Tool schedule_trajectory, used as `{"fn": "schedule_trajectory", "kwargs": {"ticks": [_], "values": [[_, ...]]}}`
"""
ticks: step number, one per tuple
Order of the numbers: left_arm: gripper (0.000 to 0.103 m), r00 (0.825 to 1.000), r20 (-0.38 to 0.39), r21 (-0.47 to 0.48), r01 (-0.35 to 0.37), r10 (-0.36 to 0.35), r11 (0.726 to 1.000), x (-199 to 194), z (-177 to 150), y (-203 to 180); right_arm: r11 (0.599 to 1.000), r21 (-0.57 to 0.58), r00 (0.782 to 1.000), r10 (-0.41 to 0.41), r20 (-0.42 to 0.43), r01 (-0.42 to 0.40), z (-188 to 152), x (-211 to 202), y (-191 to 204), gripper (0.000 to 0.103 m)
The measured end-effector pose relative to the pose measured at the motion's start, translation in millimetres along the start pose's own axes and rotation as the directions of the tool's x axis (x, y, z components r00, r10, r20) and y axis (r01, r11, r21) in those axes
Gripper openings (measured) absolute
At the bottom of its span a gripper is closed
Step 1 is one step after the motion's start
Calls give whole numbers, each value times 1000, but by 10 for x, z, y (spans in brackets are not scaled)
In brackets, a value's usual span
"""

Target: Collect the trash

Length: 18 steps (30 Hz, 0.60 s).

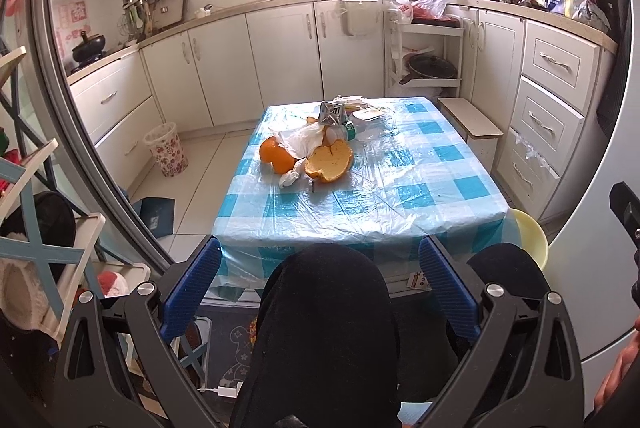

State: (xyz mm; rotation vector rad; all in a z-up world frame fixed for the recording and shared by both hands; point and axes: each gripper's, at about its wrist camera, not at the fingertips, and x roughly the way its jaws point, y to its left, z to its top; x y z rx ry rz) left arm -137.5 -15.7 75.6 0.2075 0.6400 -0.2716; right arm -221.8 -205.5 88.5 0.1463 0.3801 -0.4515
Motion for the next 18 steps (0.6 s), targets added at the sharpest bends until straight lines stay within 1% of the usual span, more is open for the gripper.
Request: {"fn": "schedule_trajectory", "kwargs": {"ticks": [8,18], "values": [[95,1000,1,-21,-8,8,1000,-19,-25,68,1000,-23,1000,0,13,1,13,-44,41,97],[95,999,-44,-32,10,-11,999,104,-70,148,998,-70,1000,3,1,-3,-1,-1,150,97]]}}
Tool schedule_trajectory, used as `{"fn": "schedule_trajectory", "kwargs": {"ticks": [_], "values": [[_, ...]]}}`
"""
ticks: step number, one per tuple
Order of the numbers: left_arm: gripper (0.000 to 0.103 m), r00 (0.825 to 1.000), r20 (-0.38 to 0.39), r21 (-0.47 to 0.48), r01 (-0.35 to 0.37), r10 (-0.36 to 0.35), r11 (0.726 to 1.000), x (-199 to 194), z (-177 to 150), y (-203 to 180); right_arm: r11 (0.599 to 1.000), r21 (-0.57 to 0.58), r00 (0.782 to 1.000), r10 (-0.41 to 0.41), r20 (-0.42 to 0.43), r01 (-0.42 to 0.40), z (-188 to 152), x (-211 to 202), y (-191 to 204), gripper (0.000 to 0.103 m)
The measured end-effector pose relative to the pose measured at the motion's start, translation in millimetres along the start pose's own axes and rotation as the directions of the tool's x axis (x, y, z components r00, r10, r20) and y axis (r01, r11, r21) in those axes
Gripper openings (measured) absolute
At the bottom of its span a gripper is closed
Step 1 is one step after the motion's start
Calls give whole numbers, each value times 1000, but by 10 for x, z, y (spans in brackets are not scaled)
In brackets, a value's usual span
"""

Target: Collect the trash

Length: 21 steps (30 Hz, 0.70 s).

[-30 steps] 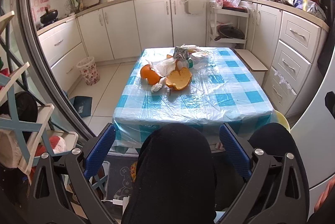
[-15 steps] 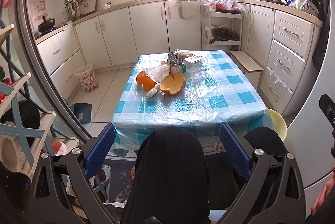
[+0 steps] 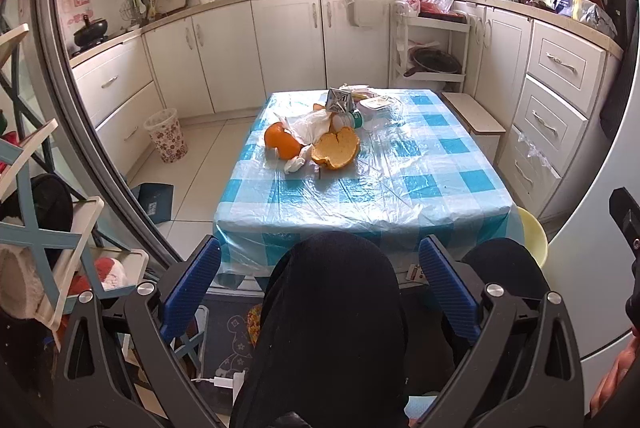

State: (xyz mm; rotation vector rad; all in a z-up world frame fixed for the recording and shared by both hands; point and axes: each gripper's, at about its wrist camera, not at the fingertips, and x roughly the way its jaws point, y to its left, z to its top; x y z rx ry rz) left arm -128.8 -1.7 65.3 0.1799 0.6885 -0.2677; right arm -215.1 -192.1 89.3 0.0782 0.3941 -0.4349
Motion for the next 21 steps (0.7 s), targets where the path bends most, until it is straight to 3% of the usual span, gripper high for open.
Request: {"fn": "schedule_trajectory", "kwargs": {"ticks": [21], "values": [[95,1000,-22,-2,8,-8,1000,85,-38,23,1000,-11,1000,1,-19,-1,-11,45,56,97]]}}
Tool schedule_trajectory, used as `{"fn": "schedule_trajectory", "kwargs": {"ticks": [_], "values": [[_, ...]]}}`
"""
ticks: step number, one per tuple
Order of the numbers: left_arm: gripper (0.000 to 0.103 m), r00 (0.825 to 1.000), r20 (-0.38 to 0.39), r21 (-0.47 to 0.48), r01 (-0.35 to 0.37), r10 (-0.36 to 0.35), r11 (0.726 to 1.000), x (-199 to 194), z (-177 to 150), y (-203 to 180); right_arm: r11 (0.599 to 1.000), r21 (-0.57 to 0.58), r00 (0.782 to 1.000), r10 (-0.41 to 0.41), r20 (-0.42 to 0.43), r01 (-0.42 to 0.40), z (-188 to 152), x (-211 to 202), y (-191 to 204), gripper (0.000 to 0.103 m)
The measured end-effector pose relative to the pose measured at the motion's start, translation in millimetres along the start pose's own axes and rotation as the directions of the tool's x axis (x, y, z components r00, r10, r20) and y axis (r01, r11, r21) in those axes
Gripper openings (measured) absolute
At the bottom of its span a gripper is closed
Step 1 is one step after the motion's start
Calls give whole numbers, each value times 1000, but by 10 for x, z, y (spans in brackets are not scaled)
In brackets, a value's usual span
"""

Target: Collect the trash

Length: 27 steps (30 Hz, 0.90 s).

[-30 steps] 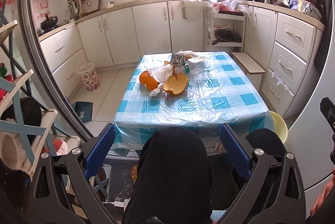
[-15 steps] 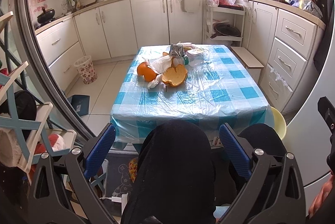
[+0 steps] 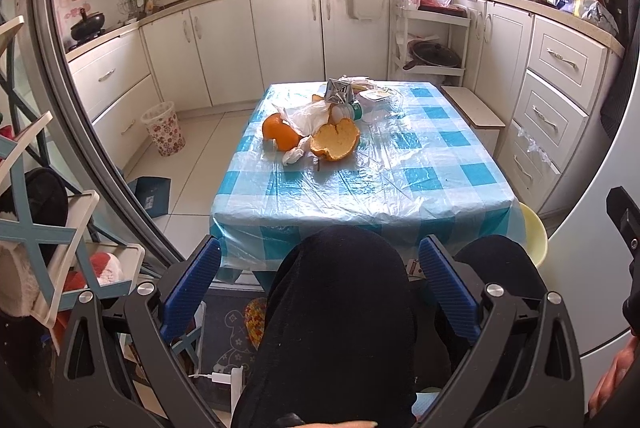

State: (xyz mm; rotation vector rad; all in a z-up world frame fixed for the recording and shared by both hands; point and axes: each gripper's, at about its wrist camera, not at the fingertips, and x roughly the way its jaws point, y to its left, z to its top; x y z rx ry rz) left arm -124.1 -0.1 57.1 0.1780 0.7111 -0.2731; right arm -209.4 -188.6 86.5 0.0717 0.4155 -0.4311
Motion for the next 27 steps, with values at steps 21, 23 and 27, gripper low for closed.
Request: {"fn": "schedule_trajectory", "kwargs": {"ticks": [21,23,27], "values": [[95,1000,-7,-5,-3,3,1000,21,-8,3,1000,-7,1000,-2,-3,2,-8,7,12,97],[95,1000,-7,-5,-3,3,1000,22,-7,3,1000,-7,1000,-2,-3,2,-7,6,14,97],[95,1000,-8,-5,-3,3,1000,21,-6,5,1000,-8,1000,-3,-3,3,-7,5,16,97]]}}
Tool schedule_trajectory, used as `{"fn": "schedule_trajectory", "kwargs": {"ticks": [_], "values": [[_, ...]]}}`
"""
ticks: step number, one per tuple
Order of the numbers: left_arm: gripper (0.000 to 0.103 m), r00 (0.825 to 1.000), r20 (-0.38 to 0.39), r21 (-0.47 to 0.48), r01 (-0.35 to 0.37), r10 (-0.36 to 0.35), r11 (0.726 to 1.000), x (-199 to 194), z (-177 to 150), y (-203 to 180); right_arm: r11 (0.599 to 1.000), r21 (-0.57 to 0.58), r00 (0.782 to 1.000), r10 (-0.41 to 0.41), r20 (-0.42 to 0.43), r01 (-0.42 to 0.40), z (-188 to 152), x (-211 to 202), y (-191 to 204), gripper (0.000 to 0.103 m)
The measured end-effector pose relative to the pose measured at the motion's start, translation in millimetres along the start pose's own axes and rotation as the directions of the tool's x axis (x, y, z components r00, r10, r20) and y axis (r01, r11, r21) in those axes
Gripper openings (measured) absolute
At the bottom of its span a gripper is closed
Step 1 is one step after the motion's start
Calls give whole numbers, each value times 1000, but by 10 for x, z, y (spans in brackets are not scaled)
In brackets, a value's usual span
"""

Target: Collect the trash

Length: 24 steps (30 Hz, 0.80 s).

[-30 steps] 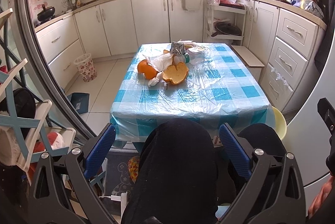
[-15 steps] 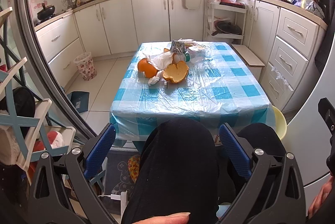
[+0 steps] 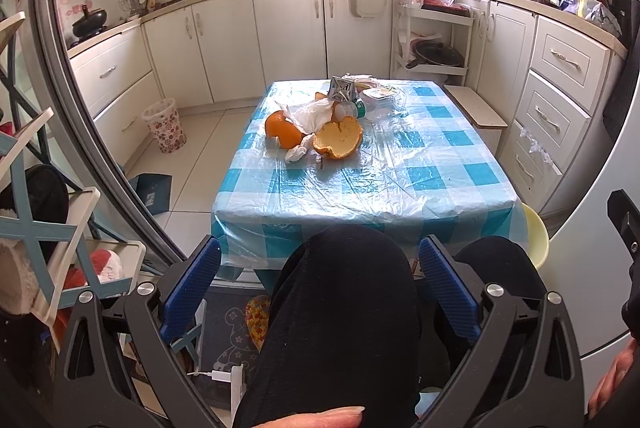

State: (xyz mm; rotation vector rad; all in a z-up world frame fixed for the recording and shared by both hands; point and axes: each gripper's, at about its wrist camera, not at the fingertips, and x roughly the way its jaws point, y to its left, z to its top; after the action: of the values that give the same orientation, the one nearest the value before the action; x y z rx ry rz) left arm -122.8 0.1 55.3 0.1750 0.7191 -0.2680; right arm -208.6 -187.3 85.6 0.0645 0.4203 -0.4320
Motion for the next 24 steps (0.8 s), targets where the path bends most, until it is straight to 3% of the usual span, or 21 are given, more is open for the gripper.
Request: {"fn": "schedule_trajectory", "kwargs": {"ticks": [24], "values": [[95,1000,0,-16,-4,4,1000,12,0,82,999,-38,1000,-2,-7,2,4,20,93,97]]}}
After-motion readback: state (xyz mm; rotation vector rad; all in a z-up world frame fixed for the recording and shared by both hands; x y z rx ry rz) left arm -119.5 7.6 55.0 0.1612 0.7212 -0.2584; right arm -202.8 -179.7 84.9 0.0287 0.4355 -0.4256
